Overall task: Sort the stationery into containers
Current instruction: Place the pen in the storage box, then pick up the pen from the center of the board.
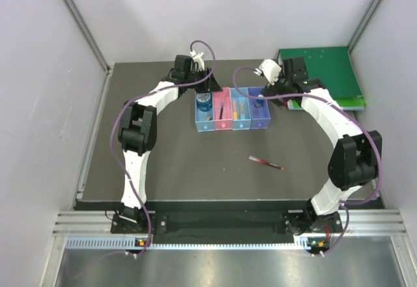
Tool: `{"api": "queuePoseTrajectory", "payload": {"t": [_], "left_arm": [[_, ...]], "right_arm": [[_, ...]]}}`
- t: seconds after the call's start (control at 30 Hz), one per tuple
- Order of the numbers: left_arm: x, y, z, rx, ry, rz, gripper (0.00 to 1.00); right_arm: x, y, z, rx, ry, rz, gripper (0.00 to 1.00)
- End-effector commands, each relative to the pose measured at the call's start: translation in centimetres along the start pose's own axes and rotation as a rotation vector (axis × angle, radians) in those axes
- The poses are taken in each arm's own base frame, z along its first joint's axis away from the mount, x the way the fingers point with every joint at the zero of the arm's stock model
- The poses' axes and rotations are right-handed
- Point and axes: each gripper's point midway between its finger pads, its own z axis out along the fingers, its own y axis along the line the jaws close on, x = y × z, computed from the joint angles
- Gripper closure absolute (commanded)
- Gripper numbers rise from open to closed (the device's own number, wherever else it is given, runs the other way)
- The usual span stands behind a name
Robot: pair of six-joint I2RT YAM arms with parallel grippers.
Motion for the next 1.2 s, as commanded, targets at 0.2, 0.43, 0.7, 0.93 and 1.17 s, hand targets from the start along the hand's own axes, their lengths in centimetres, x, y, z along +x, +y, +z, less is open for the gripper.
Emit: {"api": "queuePoseTrajectory", "payload": {"t": [0.2,0.43,0.7,0.93,1.17], "left_arm": [[-2.9,-2.4,-1.0,0.043,-0.063,0.066,0.52],[-7.4,-6.7,-5.4,0.059,-0.137,0.218,0.53],[-9.8,-7.0,-13.7,-0.129,-0.161,0.425,0.34],[-8.9,-2.9,-19.0,-0.295,-0.125,0.439,0.13],[-8.5,-1.1,-21.8,-0.381,-0.123,0.459,0.01]], "right_arm": [[-1.0,5.5,-3.1,-0.207,-0.091,-0.127,0.06],[0.0,15.1,-6.1,-0.455,-0.095,-0.298,0.07],[1.5,21.0,-4.6,-0.629,-0.040,-0.305,0.10],[3.4,24.3,-2.7,-0.738,0.051,-0.289,0.14],[4.8,26.6,-2.0,-0.761,0.097,-0.297,0.14]]}}
